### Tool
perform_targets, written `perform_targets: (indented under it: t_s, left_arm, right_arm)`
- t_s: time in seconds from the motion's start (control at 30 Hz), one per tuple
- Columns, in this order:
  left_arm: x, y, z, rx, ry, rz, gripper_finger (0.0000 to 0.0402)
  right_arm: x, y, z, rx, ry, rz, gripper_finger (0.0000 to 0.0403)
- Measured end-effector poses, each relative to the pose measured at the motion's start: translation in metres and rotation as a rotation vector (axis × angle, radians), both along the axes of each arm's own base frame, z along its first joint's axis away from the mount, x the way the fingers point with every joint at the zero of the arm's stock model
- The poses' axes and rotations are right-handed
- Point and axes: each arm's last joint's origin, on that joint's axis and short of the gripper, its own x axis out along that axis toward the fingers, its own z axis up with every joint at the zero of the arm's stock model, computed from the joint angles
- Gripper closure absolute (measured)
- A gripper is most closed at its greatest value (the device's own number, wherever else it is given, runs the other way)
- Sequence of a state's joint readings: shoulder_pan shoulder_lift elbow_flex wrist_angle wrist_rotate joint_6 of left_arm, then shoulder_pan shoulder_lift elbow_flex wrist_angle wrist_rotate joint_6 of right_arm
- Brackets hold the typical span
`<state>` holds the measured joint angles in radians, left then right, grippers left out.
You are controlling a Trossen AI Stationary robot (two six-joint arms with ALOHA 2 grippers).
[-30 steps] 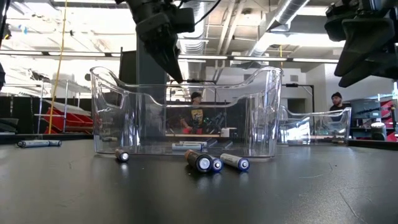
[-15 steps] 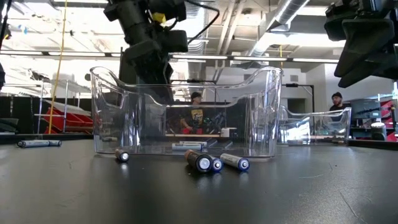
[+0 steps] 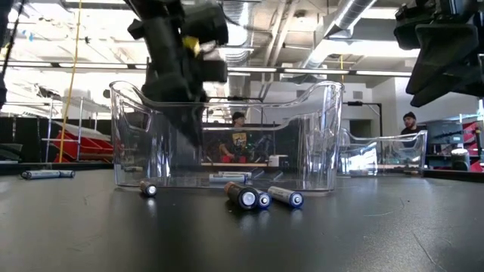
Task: Sort batteries
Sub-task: Move the bottom transparent bin to the top center of the table
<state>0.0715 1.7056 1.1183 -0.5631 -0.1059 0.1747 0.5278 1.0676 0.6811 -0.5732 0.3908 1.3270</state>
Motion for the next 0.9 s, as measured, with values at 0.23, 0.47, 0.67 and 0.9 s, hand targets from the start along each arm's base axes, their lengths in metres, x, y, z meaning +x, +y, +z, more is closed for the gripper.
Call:
perform_targets:
  t_s: [0.23,0.47,0.67,0.9]
  left_arm:
    - [0.024,0.001,-0.014,-0.025,0.064,0.046,0.0312]
    - [0.035,0.003,0.001,-0.005,0.076,0.039,0.0374]
    - [0.039,0.004,0.013,0.000,0.059,0.032,0.0398]
    - [0.035,0.031,0.016,-0.043,0.050,0.272,0.0399]
  right_arm:
    - [0.000,0.000,0.000,0.005,-0.002,-0.005,0.0275]
    - [0.000,0.000,0.000,0.005,-0.002,-0.005,0.0275]
    - [0.000,0.000,0.000,-0.002,0.003,0.000,0.0275]
    - [-0.001,-0.001,-0.001,-0.013,0.019,0.002,0.0275]
